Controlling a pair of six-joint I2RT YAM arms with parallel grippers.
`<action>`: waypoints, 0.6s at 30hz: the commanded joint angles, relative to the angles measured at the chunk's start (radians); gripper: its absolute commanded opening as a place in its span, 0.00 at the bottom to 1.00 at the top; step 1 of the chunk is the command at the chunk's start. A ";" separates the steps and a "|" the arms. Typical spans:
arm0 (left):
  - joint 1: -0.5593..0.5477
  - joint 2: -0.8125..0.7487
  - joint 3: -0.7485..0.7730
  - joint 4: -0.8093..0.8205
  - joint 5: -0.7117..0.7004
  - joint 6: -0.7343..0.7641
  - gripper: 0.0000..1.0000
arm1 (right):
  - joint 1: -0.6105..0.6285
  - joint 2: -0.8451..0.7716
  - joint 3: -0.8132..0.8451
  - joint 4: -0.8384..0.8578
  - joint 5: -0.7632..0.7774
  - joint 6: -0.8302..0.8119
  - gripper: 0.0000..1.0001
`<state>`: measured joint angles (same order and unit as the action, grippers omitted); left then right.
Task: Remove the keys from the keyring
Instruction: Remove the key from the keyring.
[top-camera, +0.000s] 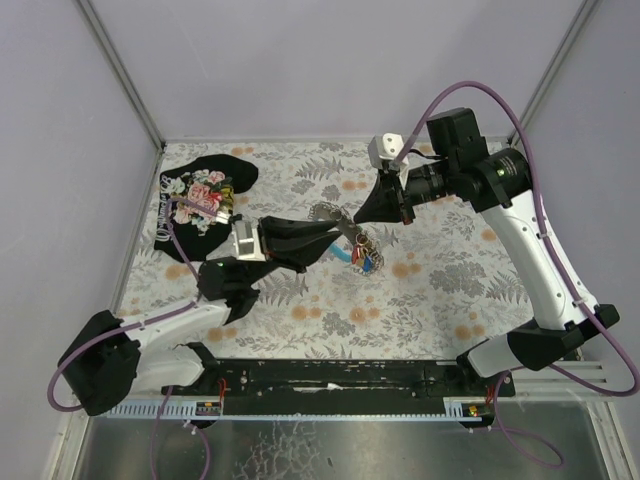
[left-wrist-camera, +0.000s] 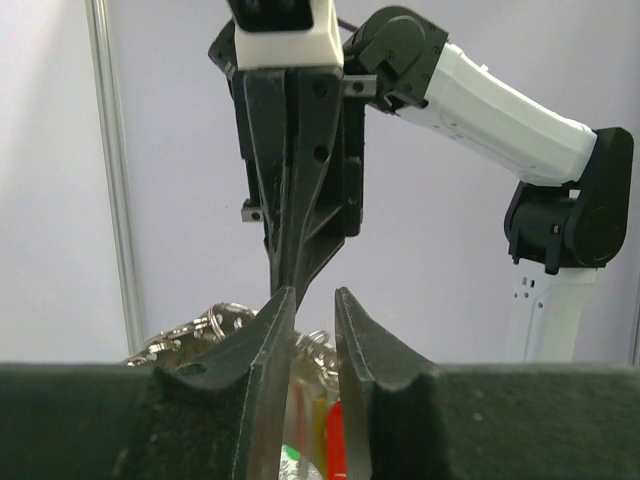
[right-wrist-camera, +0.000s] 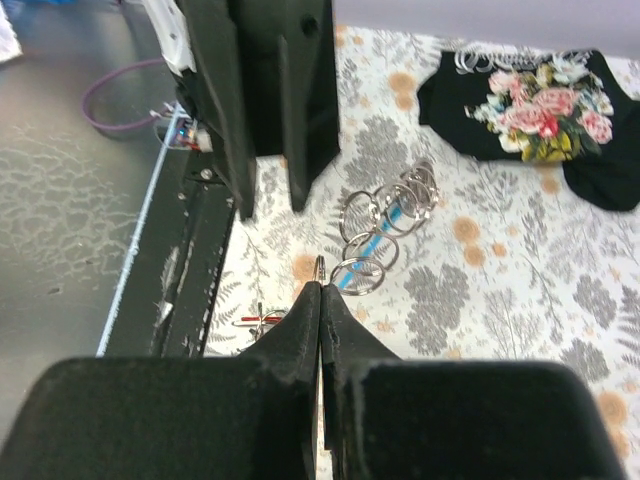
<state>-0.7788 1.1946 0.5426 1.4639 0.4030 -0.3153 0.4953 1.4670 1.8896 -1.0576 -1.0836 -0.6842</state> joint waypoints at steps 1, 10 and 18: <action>0.000 -0.092 -0.029 -0.091 -0.034 0.069 0.23 | 0.004 -0.011 0.052 -0.032 0.080 -0.057 0.00; 0.007 -0.147 -0.020 -0.284 0.011 0.109 0.23 | 0.045 0.005 0.098 -0.123 0.239 -0.183 0.00; 0.016 -0.081 0.024 -0.340 0.093 0.058 0.23 | 0.190 0.025 0.147 -0.254 0.556 -0.433 0.00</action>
<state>-0.7723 1.0866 0.5243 1.1503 0.4454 -0.2386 0.6262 1.4826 1.9755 -1.2373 -0.7116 -0.9340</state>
